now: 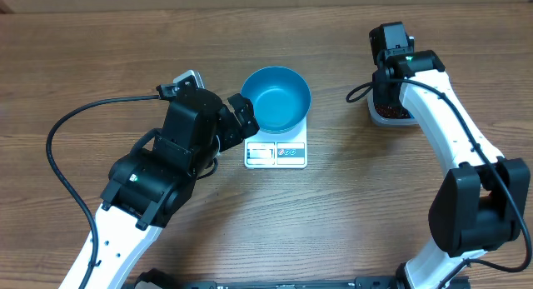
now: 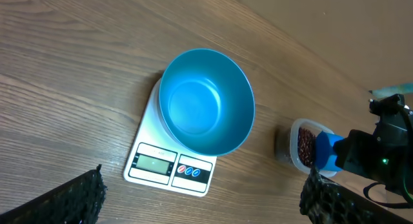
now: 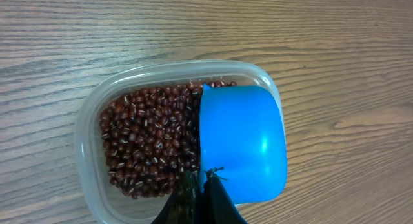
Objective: Scoop item into bowl and weigh 150g on scale
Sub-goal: 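Lower the blue scoop with the right gripper into the bean tub, then push the scoop through the beans with the right gripper to fill it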
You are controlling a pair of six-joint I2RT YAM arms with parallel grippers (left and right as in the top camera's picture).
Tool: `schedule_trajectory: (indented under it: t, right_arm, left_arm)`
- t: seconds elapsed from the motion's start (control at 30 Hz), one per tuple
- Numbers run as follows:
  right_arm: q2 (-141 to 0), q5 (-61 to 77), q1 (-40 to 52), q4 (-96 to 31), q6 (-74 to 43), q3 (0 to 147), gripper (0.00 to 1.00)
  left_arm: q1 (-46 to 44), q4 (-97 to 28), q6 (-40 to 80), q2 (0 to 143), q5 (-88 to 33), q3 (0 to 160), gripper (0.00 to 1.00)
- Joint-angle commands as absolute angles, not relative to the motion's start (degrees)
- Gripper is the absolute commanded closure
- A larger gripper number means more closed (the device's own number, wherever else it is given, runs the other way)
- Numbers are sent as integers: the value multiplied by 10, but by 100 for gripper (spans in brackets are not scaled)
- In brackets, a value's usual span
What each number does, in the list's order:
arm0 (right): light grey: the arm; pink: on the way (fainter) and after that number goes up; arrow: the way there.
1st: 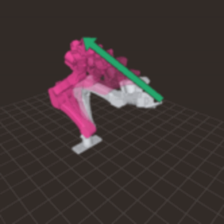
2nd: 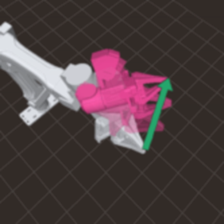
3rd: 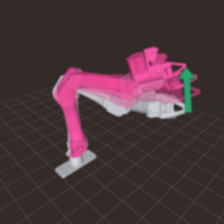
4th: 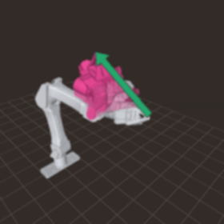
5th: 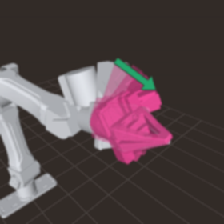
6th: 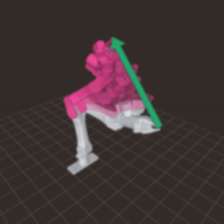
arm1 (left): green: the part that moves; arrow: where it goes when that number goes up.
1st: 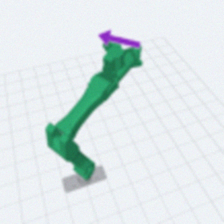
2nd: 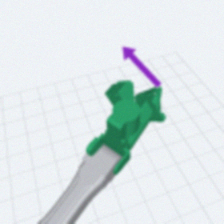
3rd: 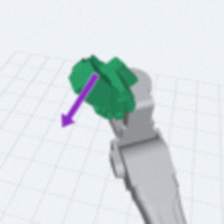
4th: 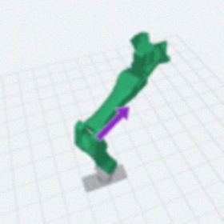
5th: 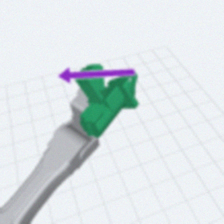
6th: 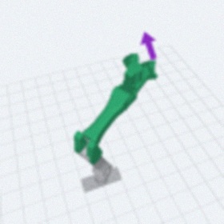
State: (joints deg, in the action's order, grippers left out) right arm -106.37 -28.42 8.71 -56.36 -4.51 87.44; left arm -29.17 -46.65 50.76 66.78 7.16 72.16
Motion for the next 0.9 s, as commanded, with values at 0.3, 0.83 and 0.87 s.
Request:
schedule_trajectory:
  t: [0.3, 0.83, 0.87]
  right_arm:
    - [-1067, -229, 86, -564, -75, 892, 96]
    - [-1067, -157, 64, -558, -90, 892, 96]
    - [-1067, -149, 59, -558, -90, 892, 96]
  left_arm:
    - [-292, -465, 497, 664, 81, 732, 1]
    - [-292, -465, 497, 664, 81, 732, 0]
    - [-292, -465, 497, 664, 81, 732, 1]
